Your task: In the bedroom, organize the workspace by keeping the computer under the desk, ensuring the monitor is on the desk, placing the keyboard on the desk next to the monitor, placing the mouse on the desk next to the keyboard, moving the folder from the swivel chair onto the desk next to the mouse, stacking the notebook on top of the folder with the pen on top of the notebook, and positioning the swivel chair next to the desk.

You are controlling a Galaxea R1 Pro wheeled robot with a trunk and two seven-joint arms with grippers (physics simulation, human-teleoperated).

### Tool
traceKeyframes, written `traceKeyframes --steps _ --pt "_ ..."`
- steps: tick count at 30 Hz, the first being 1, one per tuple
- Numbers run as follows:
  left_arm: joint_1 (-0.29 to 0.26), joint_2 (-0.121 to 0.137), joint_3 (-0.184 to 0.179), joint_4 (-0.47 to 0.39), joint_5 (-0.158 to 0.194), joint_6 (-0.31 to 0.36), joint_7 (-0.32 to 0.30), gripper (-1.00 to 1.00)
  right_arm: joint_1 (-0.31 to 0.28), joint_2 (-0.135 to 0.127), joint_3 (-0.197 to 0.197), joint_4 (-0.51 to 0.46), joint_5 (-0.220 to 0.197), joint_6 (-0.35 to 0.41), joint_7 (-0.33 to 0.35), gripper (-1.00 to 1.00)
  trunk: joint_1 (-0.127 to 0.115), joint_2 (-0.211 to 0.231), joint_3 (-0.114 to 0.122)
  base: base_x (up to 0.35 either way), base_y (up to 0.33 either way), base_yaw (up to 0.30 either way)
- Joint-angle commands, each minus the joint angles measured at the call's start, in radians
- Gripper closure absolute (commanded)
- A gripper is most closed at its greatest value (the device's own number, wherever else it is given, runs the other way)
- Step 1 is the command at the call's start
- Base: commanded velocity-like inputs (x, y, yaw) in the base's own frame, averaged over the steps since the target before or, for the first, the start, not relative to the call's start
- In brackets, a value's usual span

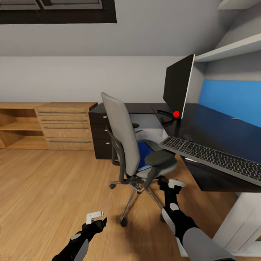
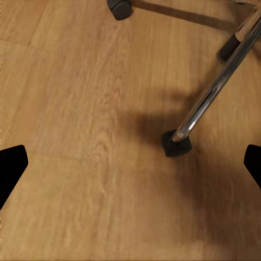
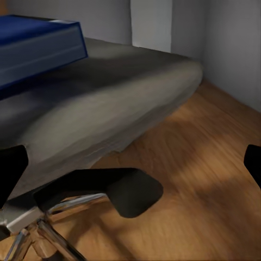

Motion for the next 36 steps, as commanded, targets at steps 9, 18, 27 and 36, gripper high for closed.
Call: traceKeyframes --steps 9,18,27,36 --pt "-0.001 -0.001 0.005 0.001 0.009 0.000 -0.007 -1.00 -0.001 0.003 0.008 0.001 -0.008 -0.004 -0.008 -1.00 0.000 0.000 -0.004 0.005 0.000 0.195" --pt "-0.001 -0.001 0.005 0.001 0.009 0.000 -0.007 -1.00 0.000 0.003 0.007 0.001 -0.008 -0.004 -0.008 -1.00 0.000 0.000 -0.005 0.000 0.000 0.254" --pt "-0.001 -0.002 0.005 0.001 0.008 0.000 -0.007 -1.00 -0.001 0.003 0.007 0.001 -0.008 -0.005 -0.008 -1.00 0.000 0.000 -0.009 0.000 0.000 0.255" --pt "-0.001 -0.002 0.005 0.001 0.007 0.000 -0.007 -1.00 0.000 0.003 0.007 0.001 -0.008 -0.005 -0.008 -1.00 0.000 0.000 -0.015 0.000 0.000 0.243"
